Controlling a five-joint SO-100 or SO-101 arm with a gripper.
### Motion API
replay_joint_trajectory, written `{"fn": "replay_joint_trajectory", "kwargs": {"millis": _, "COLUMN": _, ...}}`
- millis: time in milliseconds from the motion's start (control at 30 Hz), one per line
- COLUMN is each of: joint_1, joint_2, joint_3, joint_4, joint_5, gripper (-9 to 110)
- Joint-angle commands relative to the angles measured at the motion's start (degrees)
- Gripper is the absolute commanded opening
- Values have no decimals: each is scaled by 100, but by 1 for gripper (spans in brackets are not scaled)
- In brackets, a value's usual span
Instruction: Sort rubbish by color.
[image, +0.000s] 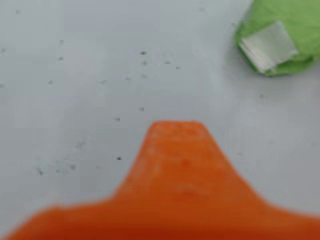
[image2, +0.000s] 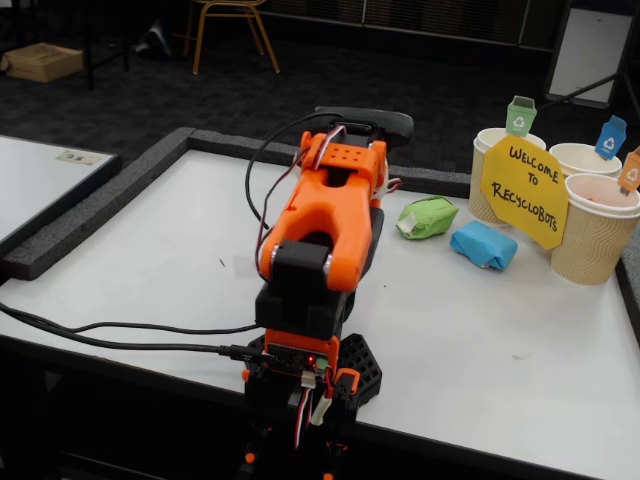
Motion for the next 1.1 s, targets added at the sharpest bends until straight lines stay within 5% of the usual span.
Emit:
{"fn": "replay_joint_trajectory", "kwargs": {"millis": 0, "joint_1": -185, "joint_2": 202, "joint_3": -185, "joint_4": 26, "joint_5": 105, "gripper": 9}}
{"fn": "replay_joint_trajectory", "kwargs": {"millis": 1067, "joint_1": -229, "joint_2": 202, "joint_3": -132, "joint_4": 422, "joint_5": 220, "gripper": 0}}
